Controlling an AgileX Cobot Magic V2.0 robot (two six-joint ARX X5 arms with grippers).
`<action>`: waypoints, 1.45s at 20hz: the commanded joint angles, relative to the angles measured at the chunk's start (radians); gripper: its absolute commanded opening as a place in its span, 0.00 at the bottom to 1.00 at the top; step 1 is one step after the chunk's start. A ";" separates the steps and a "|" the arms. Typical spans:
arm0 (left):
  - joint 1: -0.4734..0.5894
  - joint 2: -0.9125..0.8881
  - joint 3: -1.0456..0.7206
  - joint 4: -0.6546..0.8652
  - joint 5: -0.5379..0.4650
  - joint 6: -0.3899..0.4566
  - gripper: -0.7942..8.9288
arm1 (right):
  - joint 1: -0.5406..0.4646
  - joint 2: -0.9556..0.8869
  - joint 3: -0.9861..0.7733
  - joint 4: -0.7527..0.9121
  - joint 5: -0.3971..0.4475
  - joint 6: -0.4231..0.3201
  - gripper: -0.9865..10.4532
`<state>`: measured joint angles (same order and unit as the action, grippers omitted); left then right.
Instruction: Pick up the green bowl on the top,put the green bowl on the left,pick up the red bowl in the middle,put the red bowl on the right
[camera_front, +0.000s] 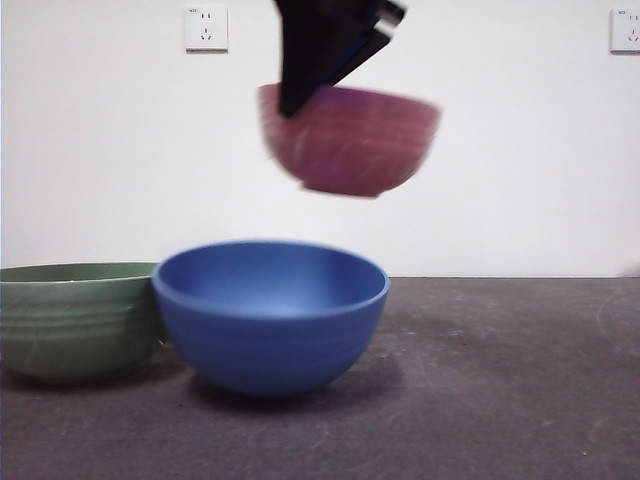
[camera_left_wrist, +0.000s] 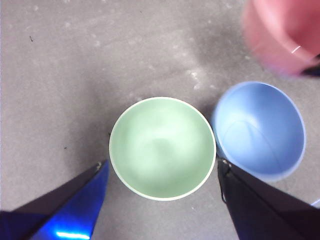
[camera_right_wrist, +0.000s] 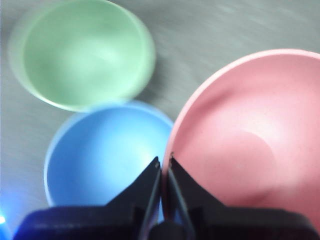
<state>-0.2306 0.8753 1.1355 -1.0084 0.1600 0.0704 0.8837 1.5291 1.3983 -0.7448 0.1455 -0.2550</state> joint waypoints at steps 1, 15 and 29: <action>0.003 0.000 -0.002 0.018 0.000 0.012 0.46 | -0.017 -0.049 -0.006 -0.071 0.128 0.061 0.08; 0.003 0.000 -0.002 0.028 0.002 0.011 0.46 | -0.215 -0.078 -0.441 0.170 -0.061 0.232 0.08; 0.003 0.000 -0.002 0.075 0.006 0.011 0.41 | -0.230 -0.254 -0.444 0.283 -0.067 0.262 0.26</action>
<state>-0.2306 0.8757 1.1355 -0.9390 0.1635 0.0708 0.6521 1.2751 0.9588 -0.4583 0.0780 -0.0029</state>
